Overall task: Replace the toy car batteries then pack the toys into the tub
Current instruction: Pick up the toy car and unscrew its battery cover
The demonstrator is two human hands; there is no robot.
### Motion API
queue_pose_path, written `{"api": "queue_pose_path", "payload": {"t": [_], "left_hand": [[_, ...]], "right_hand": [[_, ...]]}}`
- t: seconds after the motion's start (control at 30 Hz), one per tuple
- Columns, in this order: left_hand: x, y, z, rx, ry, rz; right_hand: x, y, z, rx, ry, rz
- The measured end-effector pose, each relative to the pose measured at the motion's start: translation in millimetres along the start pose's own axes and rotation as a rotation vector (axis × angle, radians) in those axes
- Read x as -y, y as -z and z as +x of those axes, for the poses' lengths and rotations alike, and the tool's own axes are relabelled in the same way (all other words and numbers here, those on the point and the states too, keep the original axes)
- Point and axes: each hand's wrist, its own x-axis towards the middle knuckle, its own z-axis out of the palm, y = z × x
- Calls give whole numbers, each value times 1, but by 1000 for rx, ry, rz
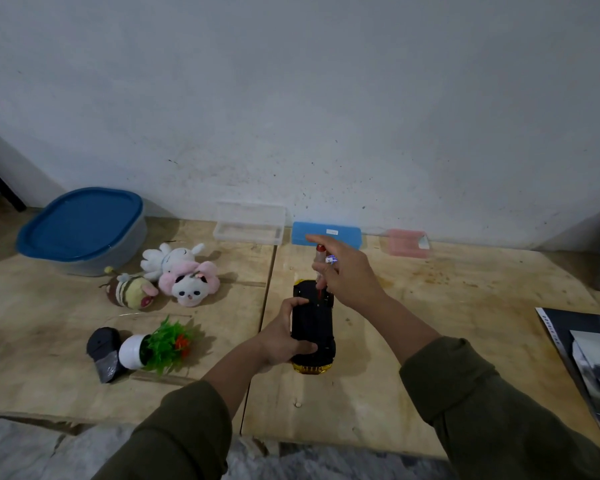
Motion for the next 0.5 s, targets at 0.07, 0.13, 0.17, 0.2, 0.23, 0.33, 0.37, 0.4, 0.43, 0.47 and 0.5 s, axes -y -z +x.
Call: {"api": "queue_pose_path", "payload": {"t": [0.07, 0.13, 0.17, 0.2, 0.23, 0.33, 0.37, 0.4, 0.43, 0.47, 0.5], "left_hand": [[1, -1, 0, 1, 1, -3], [1, -1, -1, -2, 4, 5], [1, 0, -1, -3, 5, 7], [0, 0, -1, -5, 4, 10], [0, 0, -1, -6, 4, 13], [1, 1, 0, -10, 10, 1], [1, 1, 0, -14, 13, 2], [1, 2, 0, -18, 15, 8], [1, 2, 1, -19, 16, 12], [1, 3, 2, -18, 18, 15], [1, 3, 2, -18, 20, 18]], "right_hand": [[2, 0, -2, 45, -4, 1], [2, 0, -4, 54, 26, 1], [1, 0, -5, 49, 34, 6], [1, 1, -5, 37, 31, 14], [0, 1, -5, 19, 20, 26], [-2, 1, -5, -39, 12, 2], [-3, 1, -5, -47, 18, -35], [-3, 1, -6, -47, 25, -67], [-3, 2, -5, -40, 30, -86], [-3, 2, -5, -29, 33, -90], [-2, 3, -6, -20, 31, -86]]}}
